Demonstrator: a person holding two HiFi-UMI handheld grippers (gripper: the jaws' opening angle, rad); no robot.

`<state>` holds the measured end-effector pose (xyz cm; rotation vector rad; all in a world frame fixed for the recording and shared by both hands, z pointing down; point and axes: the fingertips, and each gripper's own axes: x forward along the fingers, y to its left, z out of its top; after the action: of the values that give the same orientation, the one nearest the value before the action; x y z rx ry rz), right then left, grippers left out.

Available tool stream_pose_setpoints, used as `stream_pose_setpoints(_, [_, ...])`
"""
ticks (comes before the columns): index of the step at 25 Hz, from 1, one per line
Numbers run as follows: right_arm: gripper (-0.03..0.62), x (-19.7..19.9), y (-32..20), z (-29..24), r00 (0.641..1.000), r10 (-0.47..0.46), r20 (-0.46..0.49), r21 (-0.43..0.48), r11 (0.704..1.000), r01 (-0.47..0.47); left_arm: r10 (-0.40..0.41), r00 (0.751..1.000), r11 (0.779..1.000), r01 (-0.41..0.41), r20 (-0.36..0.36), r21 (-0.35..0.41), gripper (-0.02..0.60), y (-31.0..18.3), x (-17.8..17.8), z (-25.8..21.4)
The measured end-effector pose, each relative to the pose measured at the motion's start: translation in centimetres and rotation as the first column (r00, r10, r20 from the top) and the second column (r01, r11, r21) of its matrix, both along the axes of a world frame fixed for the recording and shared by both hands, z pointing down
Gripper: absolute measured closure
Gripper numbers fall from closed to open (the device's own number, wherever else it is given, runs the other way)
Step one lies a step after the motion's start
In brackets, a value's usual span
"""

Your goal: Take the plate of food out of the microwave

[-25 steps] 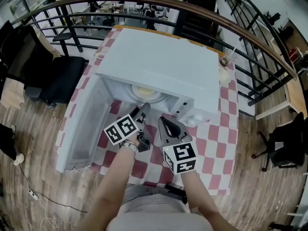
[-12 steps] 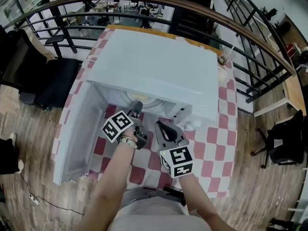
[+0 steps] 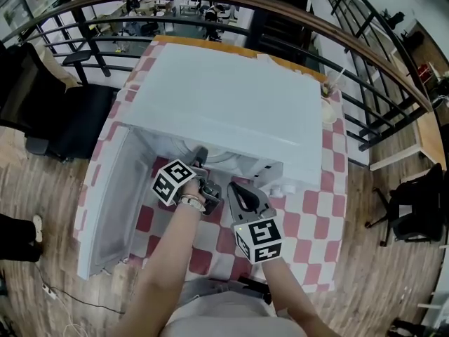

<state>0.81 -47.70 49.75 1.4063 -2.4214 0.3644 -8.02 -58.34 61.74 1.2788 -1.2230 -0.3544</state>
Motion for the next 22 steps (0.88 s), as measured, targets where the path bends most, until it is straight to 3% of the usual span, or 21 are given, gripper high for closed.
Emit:
stream_pose_setpoints(15, [0.568,0.3,0.6,0.1,1.000,0.014,-0.009,0.006,1.000,-0.014,-0.030,1.000,0.999,0.029,-0.009,-0.046,0.261,0.7,-0.9,0.4])
stream_pose_setpoints(22, [0.568,0.1,1.1,-0.3,1.000,0.010,-0.009,0.019,1.000,-0.010,-0.032,0.999,0.999,0.031,-0.013,-0.041,0.316,1.4,-1.0,-0.1])
